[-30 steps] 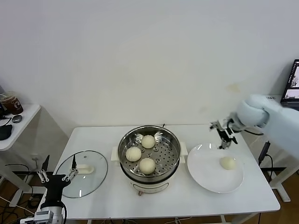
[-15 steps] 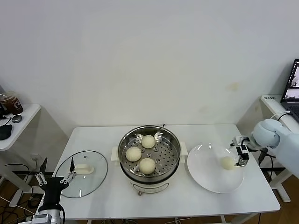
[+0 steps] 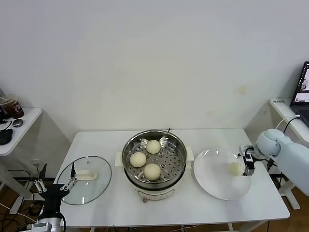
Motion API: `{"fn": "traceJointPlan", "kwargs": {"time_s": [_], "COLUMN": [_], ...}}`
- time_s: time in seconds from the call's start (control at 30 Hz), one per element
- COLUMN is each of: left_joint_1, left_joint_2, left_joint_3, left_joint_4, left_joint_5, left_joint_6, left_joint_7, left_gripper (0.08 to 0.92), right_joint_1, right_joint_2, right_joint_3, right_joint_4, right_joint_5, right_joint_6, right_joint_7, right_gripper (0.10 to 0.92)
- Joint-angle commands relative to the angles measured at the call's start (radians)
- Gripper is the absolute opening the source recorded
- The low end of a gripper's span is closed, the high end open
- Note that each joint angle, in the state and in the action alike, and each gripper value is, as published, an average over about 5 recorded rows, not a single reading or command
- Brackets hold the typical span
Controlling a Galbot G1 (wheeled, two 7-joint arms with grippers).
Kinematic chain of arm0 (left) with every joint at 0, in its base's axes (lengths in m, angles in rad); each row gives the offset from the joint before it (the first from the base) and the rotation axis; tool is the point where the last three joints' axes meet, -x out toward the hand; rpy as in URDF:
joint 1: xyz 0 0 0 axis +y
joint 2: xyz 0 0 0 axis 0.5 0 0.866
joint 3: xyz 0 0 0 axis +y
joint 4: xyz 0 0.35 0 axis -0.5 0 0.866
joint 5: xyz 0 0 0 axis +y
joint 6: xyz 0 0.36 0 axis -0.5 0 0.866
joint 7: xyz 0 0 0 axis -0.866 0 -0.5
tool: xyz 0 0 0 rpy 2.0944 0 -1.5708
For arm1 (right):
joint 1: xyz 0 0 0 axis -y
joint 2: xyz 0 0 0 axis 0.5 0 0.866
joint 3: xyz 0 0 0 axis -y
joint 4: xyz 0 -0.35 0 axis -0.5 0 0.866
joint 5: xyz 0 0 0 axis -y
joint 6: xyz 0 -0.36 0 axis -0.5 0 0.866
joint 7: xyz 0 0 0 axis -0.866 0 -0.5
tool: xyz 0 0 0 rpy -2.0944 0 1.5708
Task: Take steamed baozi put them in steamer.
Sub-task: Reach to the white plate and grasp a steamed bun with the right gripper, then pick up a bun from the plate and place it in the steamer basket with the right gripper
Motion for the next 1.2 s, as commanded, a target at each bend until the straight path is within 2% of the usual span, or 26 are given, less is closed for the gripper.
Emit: {"fn": "traceJointPlan", "kwargs": {"time_s": [0.03,0.3,0.73,0.97,1.2], "left_joint_1": [-0.001,0.001,0.003,-0.001,-0.013], "left_joint_2": [0.0,-0.004,-0.005,-0.003,0.003], "left_joint_3": [-0.002,-0.003,-0.004,-0.001,0.016], "left_joint_4": [0.002,0.006,0.001,-0.005,-0.005], "left_joint_5": [0.0,0.0,-0.001,-0.002,-0.002], "left_joint_6": [0.0,-0.002,-0.004,-0.003,0.0], "left_joint_7": [0.0,-0.001,-0.002,-0.001,0.0], "left_gripper": [0.823,0.823,0.823,0.823,0.823], "right_joint_1": [-0.033,-0.04,-0.014,0.184,0.653], "right_joint_2": [0.088,0.102,0.07,-0.044,-0.085], "right_joint_3": [0.034,0.05,0.039,-0.133,-0.484], "right_joint_4": [-0.114,-0.138,-0.082,0.081,0.326], "right_joint_5": [-0.043,-0.098,-0.048,0.109,0.423], "right_joint_6": [0.022,0.009,-0.008,-0.081,-0.247], "right_joint_7": [-0.002,-0.003,-0.016,-0.03,-0.015], "right_gripper": [0.823,0.816,0.568,0.536,0.508]}}
